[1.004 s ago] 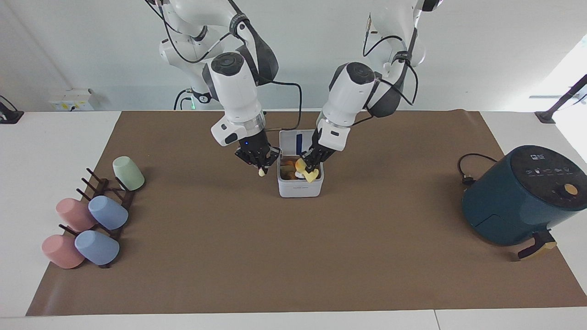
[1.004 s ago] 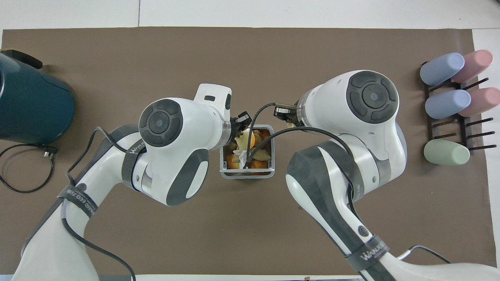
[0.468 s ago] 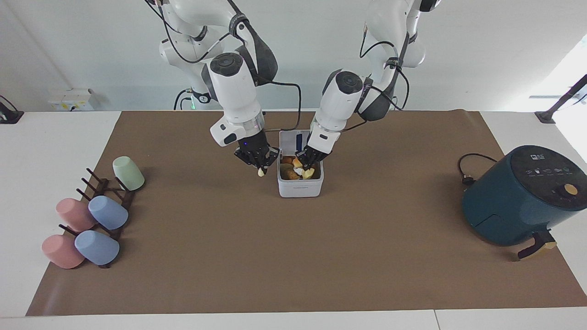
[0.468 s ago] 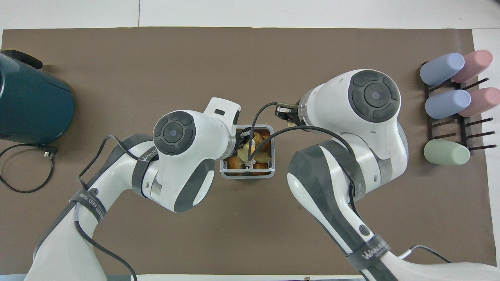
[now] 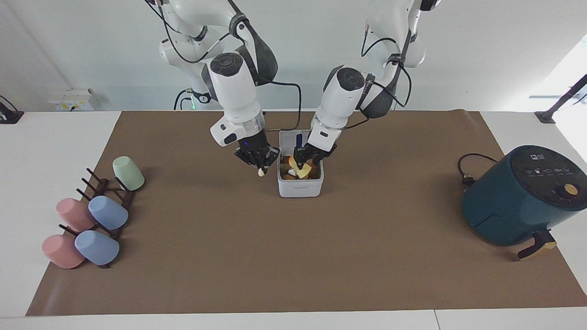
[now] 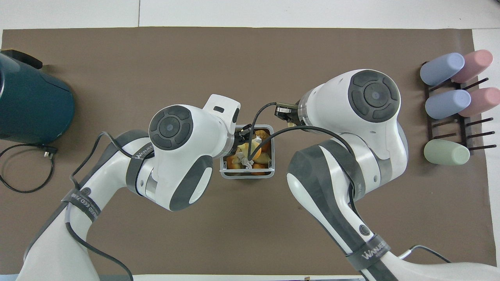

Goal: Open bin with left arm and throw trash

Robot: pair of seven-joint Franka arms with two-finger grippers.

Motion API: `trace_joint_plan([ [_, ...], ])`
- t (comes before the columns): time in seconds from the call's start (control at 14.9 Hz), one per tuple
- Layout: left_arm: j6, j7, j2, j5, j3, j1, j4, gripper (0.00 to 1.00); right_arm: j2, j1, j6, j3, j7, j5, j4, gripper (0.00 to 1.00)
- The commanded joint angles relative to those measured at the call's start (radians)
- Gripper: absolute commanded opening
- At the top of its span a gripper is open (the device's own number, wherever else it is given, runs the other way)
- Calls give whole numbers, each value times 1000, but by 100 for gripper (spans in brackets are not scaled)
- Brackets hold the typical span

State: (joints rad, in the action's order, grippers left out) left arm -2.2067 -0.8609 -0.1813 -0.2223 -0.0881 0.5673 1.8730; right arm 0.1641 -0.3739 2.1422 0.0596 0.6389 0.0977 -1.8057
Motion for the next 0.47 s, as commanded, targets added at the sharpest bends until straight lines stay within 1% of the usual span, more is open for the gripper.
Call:
trace_joint_plan([
  [0.0,110,29,19,-38,7,-17,-66,100,-1,1,-5,5,16,49,9,0],
  [0.13,114,29,26,-38,7,-20,-64,100,-1,-2,-5,6,34,50,9,0],
  [0.27,116,29,31,-38,10,-32,-67,100,-1,-28,1,8,80,51,8,0],
  [0.33,122,31,39,-38,10,-61,-78,100,-1,-36,2,8,109,51,8,0],
  [0.4,157,43,43,-37,8,-102,-101,100,-1,-42,2,9,132,53,6,0],
])
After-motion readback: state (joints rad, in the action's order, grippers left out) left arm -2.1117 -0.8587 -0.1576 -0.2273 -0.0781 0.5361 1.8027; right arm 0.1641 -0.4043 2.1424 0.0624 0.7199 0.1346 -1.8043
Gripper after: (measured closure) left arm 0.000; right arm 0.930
